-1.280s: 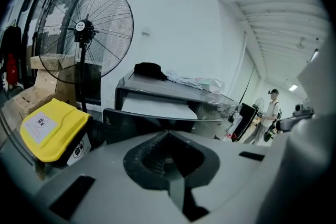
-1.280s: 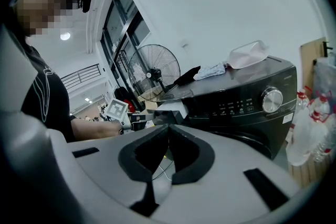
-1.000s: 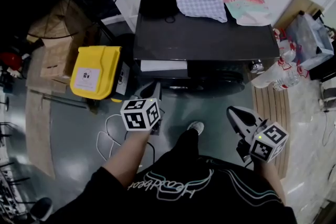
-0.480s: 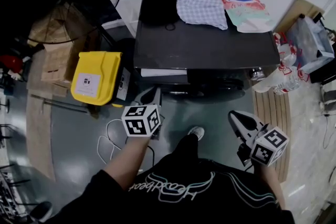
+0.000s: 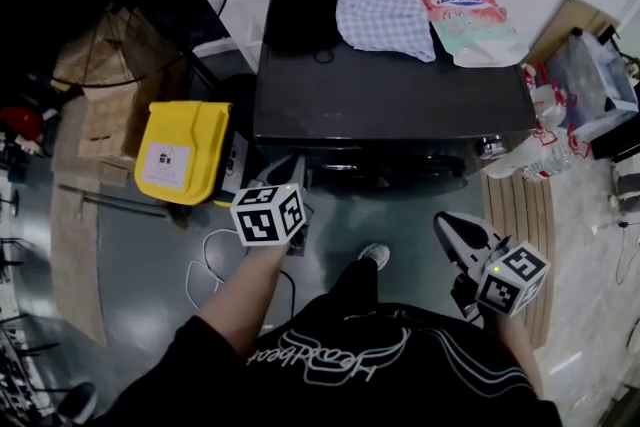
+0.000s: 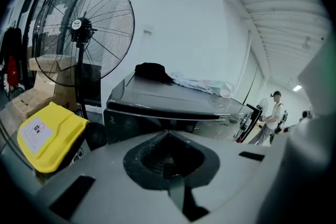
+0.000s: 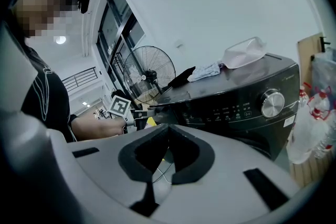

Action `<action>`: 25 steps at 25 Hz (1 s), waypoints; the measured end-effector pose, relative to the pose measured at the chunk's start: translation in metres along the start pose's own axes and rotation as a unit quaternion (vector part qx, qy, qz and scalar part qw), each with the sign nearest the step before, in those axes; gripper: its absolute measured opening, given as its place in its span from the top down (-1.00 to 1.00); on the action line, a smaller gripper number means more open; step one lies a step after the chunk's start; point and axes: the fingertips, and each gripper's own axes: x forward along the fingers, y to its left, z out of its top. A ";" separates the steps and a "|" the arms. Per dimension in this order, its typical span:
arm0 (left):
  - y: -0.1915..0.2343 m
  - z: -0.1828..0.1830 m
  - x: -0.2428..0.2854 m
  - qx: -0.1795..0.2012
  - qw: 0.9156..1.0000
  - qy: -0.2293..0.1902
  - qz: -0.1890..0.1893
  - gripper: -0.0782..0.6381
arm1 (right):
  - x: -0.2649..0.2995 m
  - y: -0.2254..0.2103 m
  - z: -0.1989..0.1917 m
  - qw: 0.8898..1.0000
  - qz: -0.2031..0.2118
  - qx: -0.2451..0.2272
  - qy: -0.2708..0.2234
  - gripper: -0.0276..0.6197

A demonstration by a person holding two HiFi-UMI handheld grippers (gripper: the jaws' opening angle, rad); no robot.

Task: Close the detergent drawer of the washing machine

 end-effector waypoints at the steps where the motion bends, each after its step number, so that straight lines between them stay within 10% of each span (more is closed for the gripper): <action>1: 0.000 0.001 0.001 0.005 1.000 -0.003 0.000 0.72 | 0.000 -0.002 0.000 1.000 -0.001 0.001 0.000 0.83; 25: 0.003 0.006 0.013 0.020 0.999 -0.026 0.011 0.72 | 0.013 -0.027 0.008 1.000 -0.004 0.015 -0.005 0.83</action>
